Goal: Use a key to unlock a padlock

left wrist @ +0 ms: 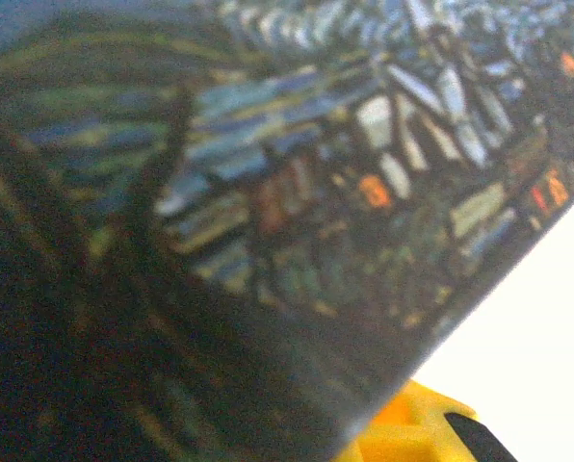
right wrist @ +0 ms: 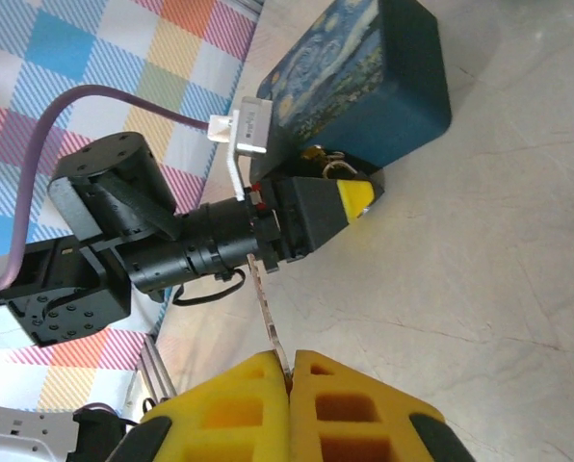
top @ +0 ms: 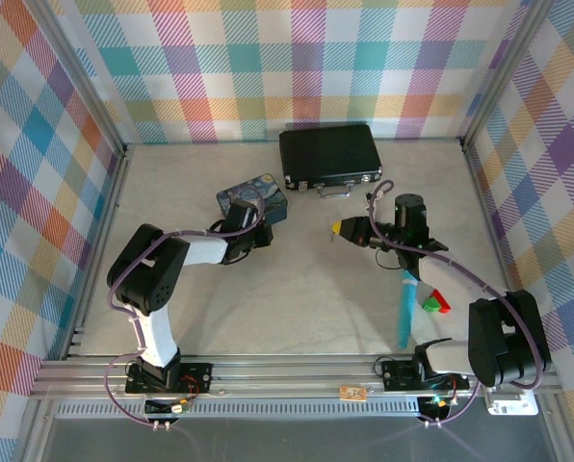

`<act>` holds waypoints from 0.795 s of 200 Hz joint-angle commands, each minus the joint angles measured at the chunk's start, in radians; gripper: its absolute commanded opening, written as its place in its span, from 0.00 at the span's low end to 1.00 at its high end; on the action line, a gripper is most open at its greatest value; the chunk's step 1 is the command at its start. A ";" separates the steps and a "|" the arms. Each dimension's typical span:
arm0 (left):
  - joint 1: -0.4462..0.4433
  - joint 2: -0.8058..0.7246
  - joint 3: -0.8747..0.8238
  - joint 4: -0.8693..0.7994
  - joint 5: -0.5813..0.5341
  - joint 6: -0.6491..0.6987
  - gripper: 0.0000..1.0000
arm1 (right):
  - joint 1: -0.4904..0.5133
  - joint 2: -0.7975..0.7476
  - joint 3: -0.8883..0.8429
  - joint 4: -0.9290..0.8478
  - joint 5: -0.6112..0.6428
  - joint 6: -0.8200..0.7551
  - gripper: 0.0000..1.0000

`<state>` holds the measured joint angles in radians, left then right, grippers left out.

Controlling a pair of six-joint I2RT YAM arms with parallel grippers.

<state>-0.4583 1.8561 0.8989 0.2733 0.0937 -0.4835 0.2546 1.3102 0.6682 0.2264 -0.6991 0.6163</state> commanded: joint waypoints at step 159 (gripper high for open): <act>-0.084 -0.133 -0.209 0.425 0.130 -0.714 0.00 | 0.123 0.152 0.047 -0.048 0.061 0.048 0.00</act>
<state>-0.5247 1.7771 0.7074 0.6865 0.1982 -1.0950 0.3447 1.4521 0.6777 0.1829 -0.6384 0.6334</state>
